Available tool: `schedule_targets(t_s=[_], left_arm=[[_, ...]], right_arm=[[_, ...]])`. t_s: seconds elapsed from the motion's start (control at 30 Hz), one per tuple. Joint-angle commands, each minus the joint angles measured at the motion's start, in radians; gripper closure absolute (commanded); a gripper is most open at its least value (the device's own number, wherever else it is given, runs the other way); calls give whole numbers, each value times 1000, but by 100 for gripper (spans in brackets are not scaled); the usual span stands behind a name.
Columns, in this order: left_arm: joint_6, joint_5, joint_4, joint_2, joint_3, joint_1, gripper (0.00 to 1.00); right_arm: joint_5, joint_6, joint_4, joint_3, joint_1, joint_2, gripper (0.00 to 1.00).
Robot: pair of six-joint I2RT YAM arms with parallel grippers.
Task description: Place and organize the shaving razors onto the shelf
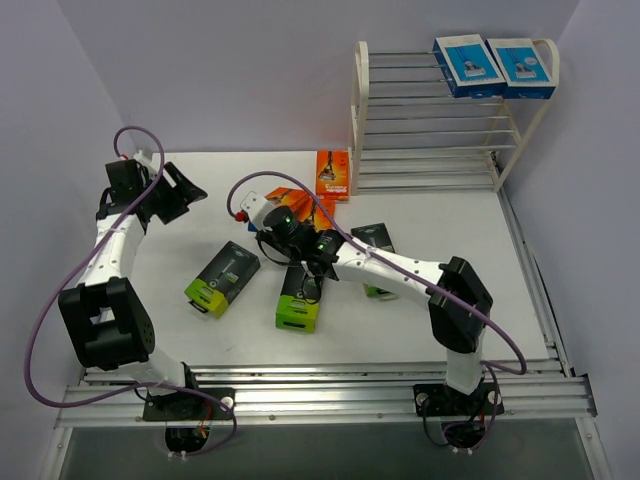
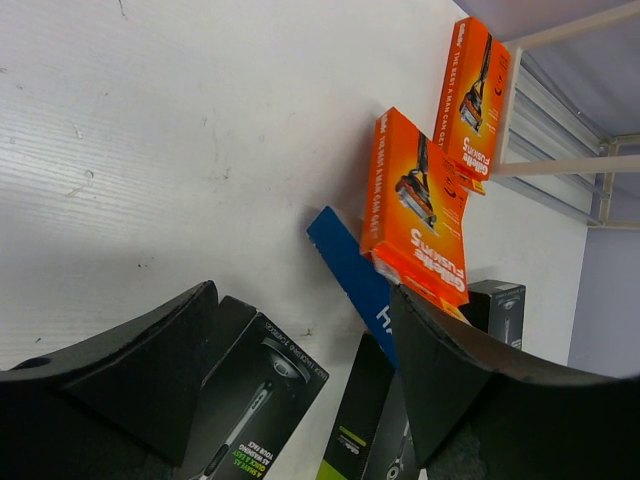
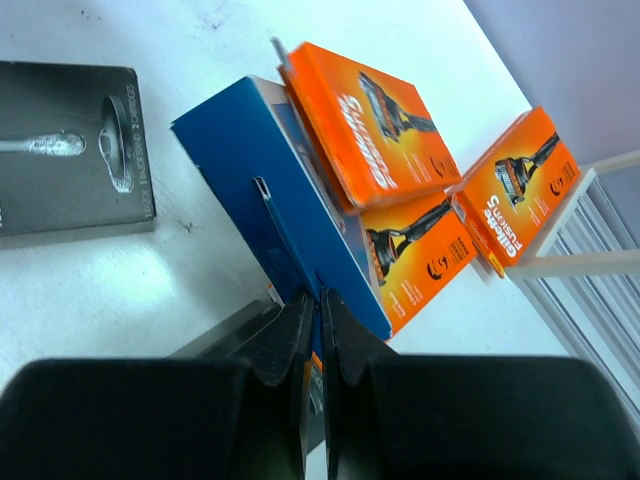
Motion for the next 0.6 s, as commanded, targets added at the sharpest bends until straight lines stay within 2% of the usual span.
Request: schedule_targets(t_s=[0.0,0.57], left_arm=[[-6,31,46,10,-3,6,21],[-70,125,103,34,-23,6,21]], right_arm=[[44,9,-6,-26,5,-83,100],[49,38,35,-23,1,-200,100]])
